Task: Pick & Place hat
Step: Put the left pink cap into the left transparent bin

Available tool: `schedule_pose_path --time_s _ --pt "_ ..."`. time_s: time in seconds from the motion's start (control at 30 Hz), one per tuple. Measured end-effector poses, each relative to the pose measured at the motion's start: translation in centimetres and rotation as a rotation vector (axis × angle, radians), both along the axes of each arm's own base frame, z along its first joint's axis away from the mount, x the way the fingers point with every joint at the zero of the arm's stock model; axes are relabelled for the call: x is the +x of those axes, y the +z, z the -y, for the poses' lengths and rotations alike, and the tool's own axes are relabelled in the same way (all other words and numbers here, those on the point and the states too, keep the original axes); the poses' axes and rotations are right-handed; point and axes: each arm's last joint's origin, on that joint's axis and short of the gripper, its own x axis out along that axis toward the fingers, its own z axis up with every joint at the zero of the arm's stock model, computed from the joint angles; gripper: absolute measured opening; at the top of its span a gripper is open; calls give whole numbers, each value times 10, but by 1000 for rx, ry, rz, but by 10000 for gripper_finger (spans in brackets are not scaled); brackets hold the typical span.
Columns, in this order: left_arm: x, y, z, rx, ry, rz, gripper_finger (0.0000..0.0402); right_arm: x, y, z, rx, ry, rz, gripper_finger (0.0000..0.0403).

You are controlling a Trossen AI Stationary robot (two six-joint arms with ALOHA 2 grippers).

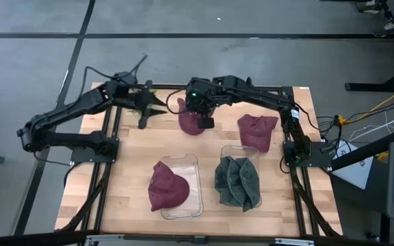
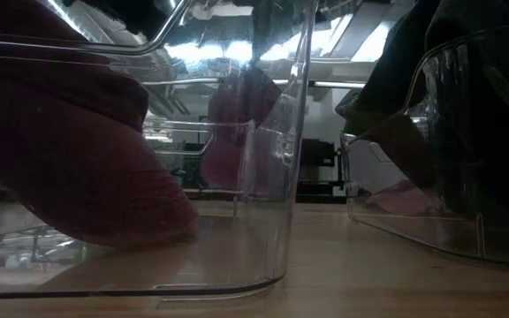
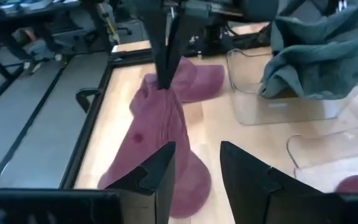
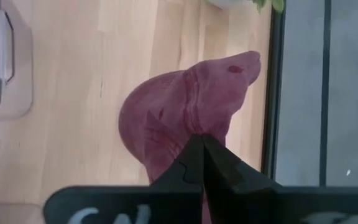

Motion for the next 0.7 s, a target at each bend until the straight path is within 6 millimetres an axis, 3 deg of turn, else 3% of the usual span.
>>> schedule_pose_path --time_s 0.3,0.7 --pt "40 -17 -11 58 32 -20 119 4 1 -15 -25 77 1 0" --pt "62 -35 -12 23 -11 -64 116 5 1 -22 -35 112 1 0"
